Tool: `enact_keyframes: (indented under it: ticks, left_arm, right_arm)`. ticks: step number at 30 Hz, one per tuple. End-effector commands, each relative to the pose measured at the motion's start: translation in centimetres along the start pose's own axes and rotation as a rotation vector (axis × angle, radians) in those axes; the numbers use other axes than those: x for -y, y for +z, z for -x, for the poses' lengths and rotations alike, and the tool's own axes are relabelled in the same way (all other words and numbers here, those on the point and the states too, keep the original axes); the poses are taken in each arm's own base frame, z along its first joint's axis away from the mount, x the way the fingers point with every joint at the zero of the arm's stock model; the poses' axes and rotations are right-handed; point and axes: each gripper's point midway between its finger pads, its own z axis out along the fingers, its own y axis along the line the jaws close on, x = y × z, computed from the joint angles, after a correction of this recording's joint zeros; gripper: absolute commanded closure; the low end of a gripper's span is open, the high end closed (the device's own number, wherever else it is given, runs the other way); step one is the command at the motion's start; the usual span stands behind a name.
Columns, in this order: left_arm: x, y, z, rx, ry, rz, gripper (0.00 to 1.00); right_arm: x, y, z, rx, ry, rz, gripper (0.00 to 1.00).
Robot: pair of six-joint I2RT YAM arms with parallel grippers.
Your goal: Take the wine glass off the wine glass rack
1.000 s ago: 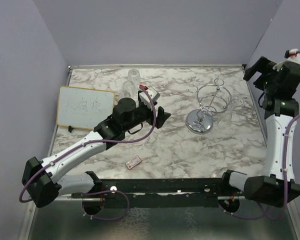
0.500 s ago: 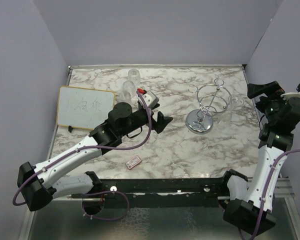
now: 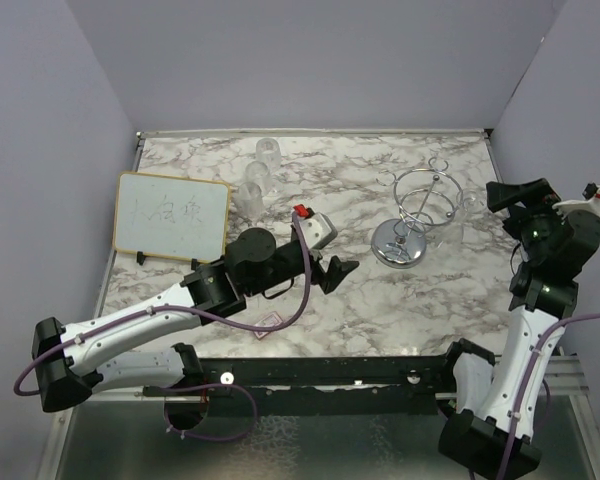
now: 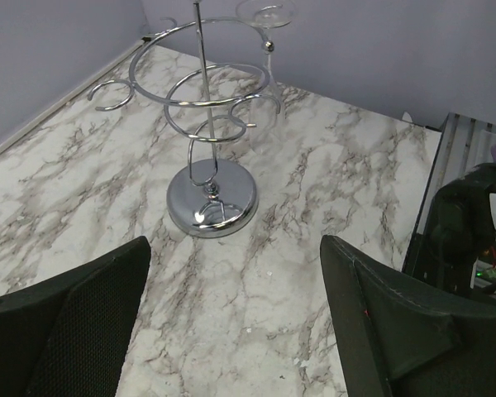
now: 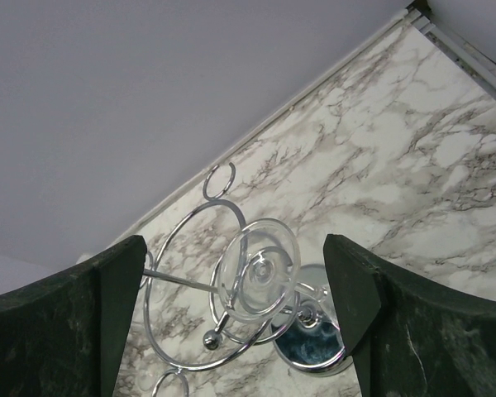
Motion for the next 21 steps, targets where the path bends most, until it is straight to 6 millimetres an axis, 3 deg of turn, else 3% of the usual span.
enact_keyframes:
  ticks: [1,7,15,21]
  left_arm:
    - [-0.5,-0.7,1.1,0.020,0.048,0.055,0.14]
    - [-1.9,-0.8,0.8,0.007,0.044,0.135,0.11]
    - [-2.6,-0.7,0.7,0.011,0.033,0.141,0.11]
    - [-2.8,-0.5,0.3,0.002,0.031,0.137,0.11]
  right_arm:
    - [1.4,0.3,-2.2,-0.056,0.058,-0.017,0.13]
    - [2.6,1.8,-4.2,-0.163,0.096,-0.028,0.18]
    - [2.4,1.5,-4.3,-0.166,0.086,-0.022,0.27]
    - [1.7,1.0,-4.9,-0.194,0.113,0.005,0.40]
